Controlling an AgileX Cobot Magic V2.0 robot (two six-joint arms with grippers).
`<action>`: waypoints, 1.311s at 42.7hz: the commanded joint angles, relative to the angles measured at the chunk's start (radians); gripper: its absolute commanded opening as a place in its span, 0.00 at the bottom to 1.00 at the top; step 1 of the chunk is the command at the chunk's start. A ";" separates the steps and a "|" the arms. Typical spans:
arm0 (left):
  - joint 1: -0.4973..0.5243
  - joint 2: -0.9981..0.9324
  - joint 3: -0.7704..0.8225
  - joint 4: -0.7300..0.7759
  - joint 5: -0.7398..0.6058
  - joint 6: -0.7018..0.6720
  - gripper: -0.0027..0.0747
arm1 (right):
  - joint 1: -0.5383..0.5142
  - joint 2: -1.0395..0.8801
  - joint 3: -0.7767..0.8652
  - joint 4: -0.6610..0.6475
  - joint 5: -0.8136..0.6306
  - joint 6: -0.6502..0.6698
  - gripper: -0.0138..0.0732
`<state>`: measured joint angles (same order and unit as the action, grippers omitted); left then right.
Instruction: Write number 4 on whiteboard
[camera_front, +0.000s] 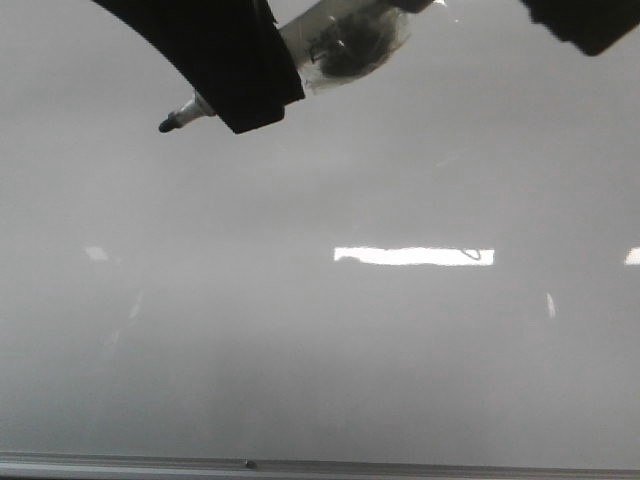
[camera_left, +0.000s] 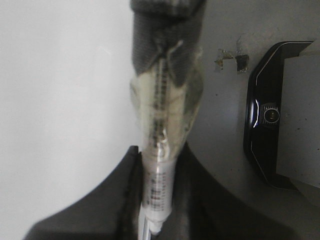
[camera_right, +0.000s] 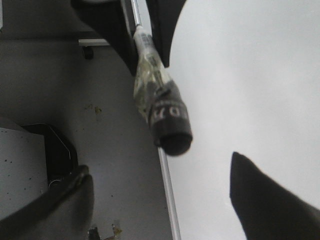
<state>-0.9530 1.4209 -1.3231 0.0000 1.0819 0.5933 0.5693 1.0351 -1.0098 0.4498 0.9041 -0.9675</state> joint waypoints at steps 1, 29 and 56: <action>-0.009 -0.031 -0.032 0.000 -0.044 -0.001 0.09 | 0.036 0.016 -0.035 0.034 -0.098 -0.014 0.83; -0.009 -0.031 -0.032 0.000 -0.055 0.023 0.09 | 0.095 0.073 -0.054 0.066 -0.152 -0.014 0.63; -0.006 -0.031 -0.032 0.000 -0.063 0.019 0.53 | 0.095 0.073 -0.054 0.065 -0.125 -0.014 0.11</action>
<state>-0.9572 1.4209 -1.3231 0.0055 1.0661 0.6294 0.6612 1.1240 -1.0310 0.4825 0.8061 -0.9753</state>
